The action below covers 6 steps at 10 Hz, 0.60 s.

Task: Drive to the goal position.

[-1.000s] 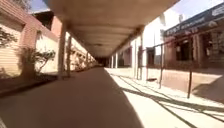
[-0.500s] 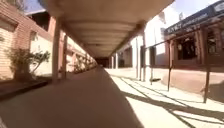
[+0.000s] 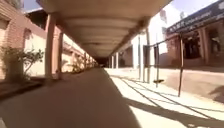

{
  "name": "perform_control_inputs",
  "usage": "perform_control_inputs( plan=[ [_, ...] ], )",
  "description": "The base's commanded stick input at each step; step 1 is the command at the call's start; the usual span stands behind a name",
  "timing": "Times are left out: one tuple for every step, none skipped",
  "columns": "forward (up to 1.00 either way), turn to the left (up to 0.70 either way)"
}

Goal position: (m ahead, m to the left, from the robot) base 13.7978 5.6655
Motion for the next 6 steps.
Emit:
perform_control_inputs(
  plan=[
    [0.85,0.0],
    [0.85,0.0],
    [0.85,0.0],
    [0.85,0.0],
    [0.85,0.0],
    [0.85,0.0]
  ],
)
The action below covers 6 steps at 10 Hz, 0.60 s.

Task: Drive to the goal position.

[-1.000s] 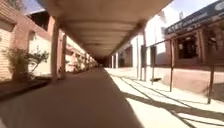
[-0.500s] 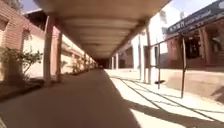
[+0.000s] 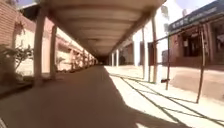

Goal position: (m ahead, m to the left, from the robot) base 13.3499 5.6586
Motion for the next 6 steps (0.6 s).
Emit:
perform_control_inputs(
  plan=[
    [0.85,0.0],
    [0.85,0.0],
    [0.85,0.0],
    [0.85,0.0],
    [0.85,0.0],
    [0.85,0.0]
  ],
)
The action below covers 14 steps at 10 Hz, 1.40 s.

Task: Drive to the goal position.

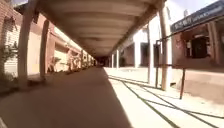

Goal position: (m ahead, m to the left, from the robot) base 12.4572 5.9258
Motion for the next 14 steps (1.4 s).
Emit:
perform_control_inputs(
  plan=[
    [0.85,0.0],
    [0.85,0.0],
    [0.85,0.0],
    [0.85,0.0],
    [0.85,0.0],
    [0.85,0.0],
    [0.85,0.0],
    [0.85,0.0],
    [0.85,0.0],
    [0.85,0.0],
    [0.85,0.0],
    [0.85,0.0],
    [0.85,0.0],
    [0.85,0.0]
  ],
)
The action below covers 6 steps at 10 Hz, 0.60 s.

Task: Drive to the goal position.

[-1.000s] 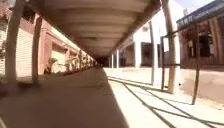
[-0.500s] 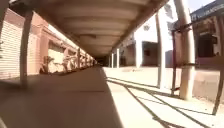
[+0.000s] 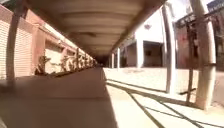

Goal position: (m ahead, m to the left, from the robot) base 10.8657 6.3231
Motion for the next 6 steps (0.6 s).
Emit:
perform_control_inputs(
  plan=[
    [0.85,0.0],
    [0.85,0.0],
    [0.85,0.0],
    [0.85,0.0],
    [0.85,0.0],
    [0.85,0.0]
  ],
)
